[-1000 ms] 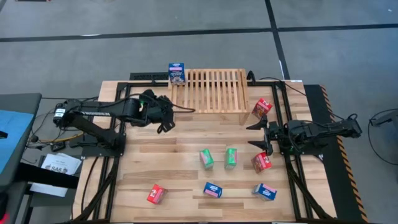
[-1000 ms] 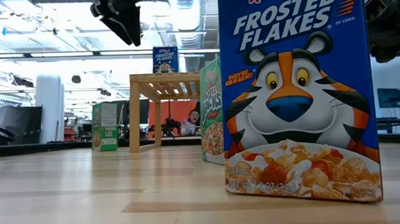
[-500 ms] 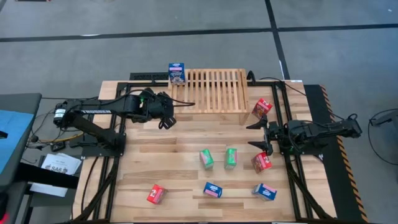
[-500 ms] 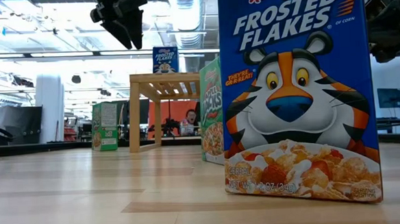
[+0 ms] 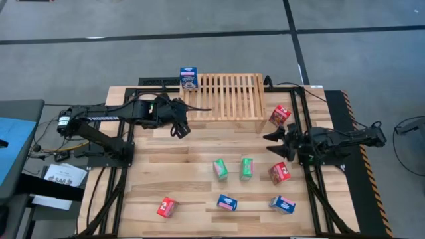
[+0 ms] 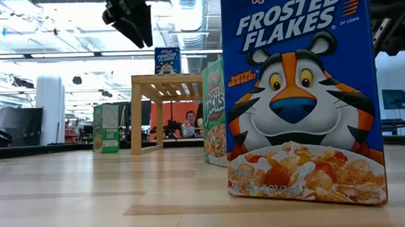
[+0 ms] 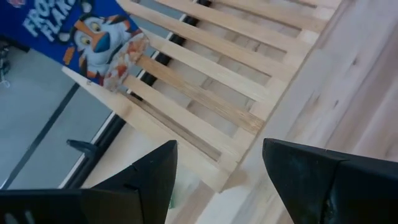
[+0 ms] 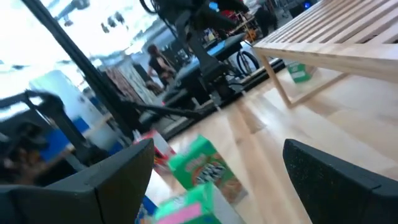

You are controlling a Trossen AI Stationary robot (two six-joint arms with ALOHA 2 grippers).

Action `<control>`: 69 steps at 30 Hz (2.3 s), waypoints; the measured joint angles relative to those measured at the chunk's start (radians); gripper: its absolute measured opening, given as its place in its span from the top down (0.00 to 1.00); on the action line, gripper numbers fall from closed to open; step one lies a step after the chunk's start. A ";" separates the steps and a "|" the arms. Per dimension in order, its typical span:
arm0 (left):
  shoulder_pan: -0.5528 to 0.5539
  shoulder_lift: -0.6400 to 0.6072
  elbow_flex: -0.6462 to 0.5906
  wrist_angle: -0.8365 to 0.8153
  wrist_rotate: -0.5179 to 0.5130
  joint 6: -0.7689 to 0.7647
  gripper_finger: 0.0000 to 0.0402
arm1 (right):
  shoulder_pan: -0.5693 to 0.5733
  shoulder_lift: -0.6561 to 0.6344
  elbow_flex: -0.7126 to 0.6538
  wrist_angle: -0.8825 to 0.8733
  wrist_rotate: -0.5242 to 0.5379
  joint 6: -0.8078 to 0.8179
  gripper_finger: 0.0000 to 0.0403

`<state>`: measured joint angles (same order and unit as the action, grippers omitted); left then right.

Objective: Stack cereal on shelf
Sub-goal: Put the top red cereal box on the shelf

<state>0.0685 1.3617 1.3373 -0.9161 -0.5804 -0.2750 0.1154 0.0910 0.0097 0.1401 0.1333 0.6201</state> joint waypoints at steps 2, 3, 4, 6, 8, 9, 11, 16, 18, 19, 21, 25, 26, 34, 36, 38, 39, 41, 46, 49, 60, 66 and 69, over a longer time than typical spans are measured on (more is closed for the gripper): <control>0.003 0.000 0.000 0.001 0.013 0.002 0.44 | 0.000 0.000 0.000 0.013 0.001 0.025 0.05; 0.005 0.000 0.000 0.001 0.021 0.002 0.44 | 0.000 0.000 0.000 0.019 0.001 0.042 0.05; 0.007 0.000 0.000 0.001 0.028 0.003 0.44 | 0.000 0.000 0.000 0.022 0.001 0.068 0.05; 0.007 0.000 0.000 0.001 0.043 0.018 0.44 | 0.000 0.000 0.000 0.022 0.000 0.133 0.05; 0.007 0.000 0.000 0.002 0.063 0.057 0.44 | 0.001 0.000 0.000 0.022 0.000 0.190 0.05; 0.007 0.000 0.000 0.002 0.079 0.080 0.44 | 0.001 0.000 0.000 0.022 0.000 0.202 0.05; 0.007 0.000 0.000 0.002 0.108 0.120 0.44 | 0.001 0.000 0.000 0.025 0.001 0.215 0.05; 0.006 0.000 0.000 0.002 0.142 0.178 0.44 | 0.001 0.000 0.000 0.061 0.048 0.221 0.05; 0.006 0.000 0.000 0.002 0.151 0.192 0.44 | 0.001 0.000 0.000 0.066 0.050 0.221 0.05; 0.006 0.000 0.000 0.002 0.151 0.195 0.44 | 0.001 0.000 0.000 0.064 0.050 0.221 0.05; 0.006 0.000 0.000 0.002 0.151 0.194 0.44 | 0.001 0.000 0.000 0.063 0.050 0.242 0.05; 0.006 0.000 0.000 0.002 0.153 0.165 0.44 | 0.001 0.000 0.000 0.088 0.051 0.274 0.05; 0.006 0.000 0.000 0.002 0.154 0.157 0.44 | 0.001 0.000 0.000 0.109 0.051 0.266 0.05; 0.006 0.000 0.000 0.030 0.153 0.089 0.44 | -0.032 0.000 0.114 0.159 0.051 0.063 0.05; 0.006 0.000 0.000 0.039 0.153 0.084 0.44 | -0.043 0.000 0.177 0.135 0.051 -0.053 0.05; 0.006 0.000 0.000 0.055 0.153 0.083 0.44 | -0.058 0.000 0.248 0.071 0.055 -0.185 0.05; 0.006 0.000 0.000 0.056 0.153 0.083 0.44 | -0.064 0.000 0.286 0.025 0.069 -0.246 0.05; 0.006 0.000 0.000 0.055 0.153 0.083 0.44 | -0.080 0.005 0.360 -0.081 0.139 -0.335 0.05; 0.006 0.000 0.000 0.055 0.153 0.083 0.44 | -0.119 0.056 0.539 -0.399 0.393 -0.417 0.05; 0.006 0.000 0.000 0.055 0.153 0.083 0.44 | -0.143 0.105 0.626 -0.587 0.497 -0.402 0.05; 0.006 0.000 0.000 0.055 0.151 0.094 0.44 | -0.266 0.314 0.795 -1.045 0.540 -0.196 0.05; 0.006 0.000 0.000 0.055 0.151 0.098 0.44 | -0.352 0.399 0.801 -1.101 0.386 -0.163 0.05; 0.006 0.000 0.000 0.055 0.151 0.098 0.44 | -0.407 0.446 0.801 -1.117 0.330 -0.163 0.05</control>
<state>0.0750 1.3617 1.3373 -0.8616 -0.4294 -0.1768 -0.2912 0.5368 0.8104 -0.9769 0.4632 0.4569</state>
